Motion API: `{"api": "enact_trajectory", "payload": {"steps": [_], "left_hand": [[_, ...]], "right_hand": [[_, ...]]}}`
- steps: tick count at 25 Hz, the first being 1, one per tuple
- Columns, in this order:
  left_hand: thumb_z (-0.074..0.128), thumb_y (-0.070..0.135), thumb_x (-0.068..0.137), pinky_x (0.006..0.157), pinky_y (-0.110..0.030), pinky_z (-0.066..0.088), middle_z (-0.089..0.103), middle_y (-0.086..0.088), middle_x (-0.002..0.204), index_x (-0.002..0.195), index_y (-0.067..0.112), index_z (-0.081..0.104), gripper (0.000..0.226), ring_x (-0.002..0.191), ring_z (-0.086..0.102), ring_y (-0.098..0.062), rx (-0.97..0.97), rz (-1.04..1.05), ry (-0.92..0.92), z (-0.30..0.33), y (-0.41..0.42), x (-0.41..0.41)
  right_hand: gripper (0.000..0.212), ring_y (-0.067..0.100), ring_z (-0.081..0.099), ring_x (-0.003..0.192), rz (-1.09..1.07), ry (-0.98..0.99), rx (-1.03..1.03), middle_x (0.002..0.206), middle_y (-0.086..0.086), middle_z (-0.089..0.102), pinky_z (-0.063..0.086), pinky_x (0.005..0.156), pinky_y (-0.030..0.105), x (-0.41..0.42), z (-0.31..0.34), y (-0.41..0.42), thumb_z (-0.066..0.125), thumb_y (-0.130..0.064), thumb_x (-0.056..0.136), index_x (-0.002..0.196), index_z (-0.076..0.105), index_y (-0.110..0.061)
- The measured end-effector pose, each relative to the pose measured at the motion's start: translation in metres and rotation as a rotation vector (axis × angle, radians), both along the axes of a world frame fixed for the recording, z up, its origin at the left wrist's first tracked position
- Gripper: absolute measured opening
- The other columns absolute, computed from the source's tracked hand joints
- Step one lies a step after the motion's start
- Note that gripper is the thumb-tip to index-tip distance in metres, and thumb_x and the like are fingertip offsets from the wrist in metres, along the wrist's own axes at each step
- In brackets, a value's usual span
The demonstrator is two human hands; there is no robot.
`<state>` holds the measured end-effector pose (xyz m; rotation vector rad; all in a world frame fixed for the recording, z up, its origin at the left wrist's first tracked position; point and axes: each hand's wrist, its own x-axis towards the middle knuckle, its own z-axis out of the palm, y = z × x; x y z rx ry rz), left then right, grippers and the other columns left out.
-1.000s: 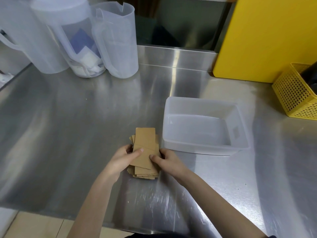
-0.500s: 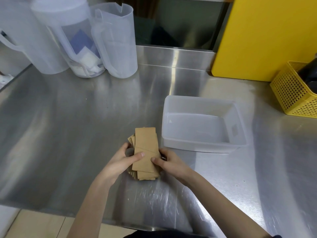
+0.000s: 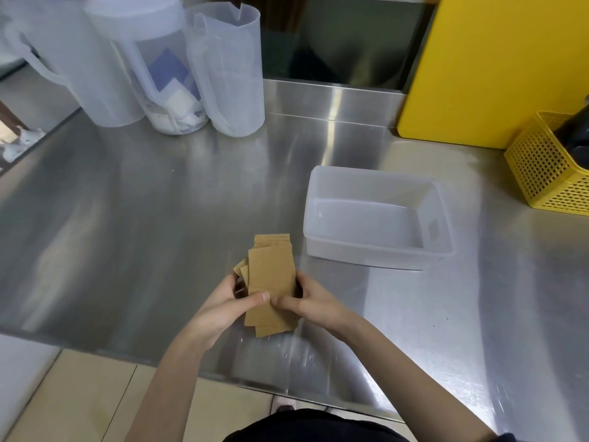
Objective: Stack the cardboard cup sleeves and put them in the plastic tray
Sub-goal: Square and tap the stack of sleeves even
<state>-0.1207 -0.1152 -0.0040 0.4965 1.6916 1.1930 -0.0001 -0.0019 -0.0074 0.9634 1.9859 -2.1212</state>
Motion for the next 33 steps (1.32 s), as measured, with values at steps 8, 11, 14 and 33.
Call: {"api": "enact_trajectory", "payload": {"steps": [8, 11, 14, 33], "left_hand": [[0.071, 0.015, 0.073, 0.077, -0.018, 0.049, 0.060, 0.004, 0.116, 0.132, 0.018, 0.037, 0.068, 0.105, 0.056, -0.005, 0.017, -0.047, -0.017, -0.008, -0.002, 0.028], [0.079, 0.028, 0.059, 0.079, -0.017, 0.049, 0.057, 0.001, 0.125, 0.136, 0.024, 0.033, 0.091, 0.114, 0.054, -0.011, 0.027, -0.110, 0.004, -0.008, 0.008, 0.037], [0.079, 0.035, 0.053, 0.091, -0.024, 0.046, 0.054, 0.002, 0.130, 0.138, 0.030, 0.029, 0.099, 0.120, 0.050, -0.014, 0.060, -0.159, 0.063, -0.002, 0.029, 0.051], [0.060, -0.001, 0.080, 0.061, 0.001, 0.044, 0.057, 0.014, 0.100, 0.143, 0.018, 0.013, 0.081, 0.085, 0.052, 0.010, 0.034, -0.246, 0.055, -0.003, 0.062, 0.098]], "right_hand": [[0.063, 0.020, 0.051, 0.120, -0.022, 0.029, 0.157, 0.131, 0.003, 0.053, 0.043, 0.104, 0.037, 0.036, 0.002, -0.002, 0.065, -0.019, 0.080, 0.136, 0.036, -0.017], [0.070, 0.019, 0.047, 0.124, -0.079, 0.034, 0.259, 0.137, 0.004, 0.048, 0.041, 0.104, 0.033, 0.054, 0.004, 0.002, 0.064, -0.018, 0.081, 0.141, 0.028, -0.016], [0.070, 0.014, 0.046, 0.121, -0.176, 0.071, 0.351, 0.137, 0.004, 0.047, 0.040, 0.097, 0.020, 0.073, 0.007, 0.008, 0.063, -0.012, 0.083, 0.142, 0.025, -0.015], [0.096, 0.004, 0.025, 0.136, -0.279, 0.144, 0.380, 0.145, -0.009, 0.021, 0.019, 0.097, -0.008, 0.098, -0.018, 0.017, 0.060, -0.019, 0.071, 0.145, -0.001, -0.015]]}}
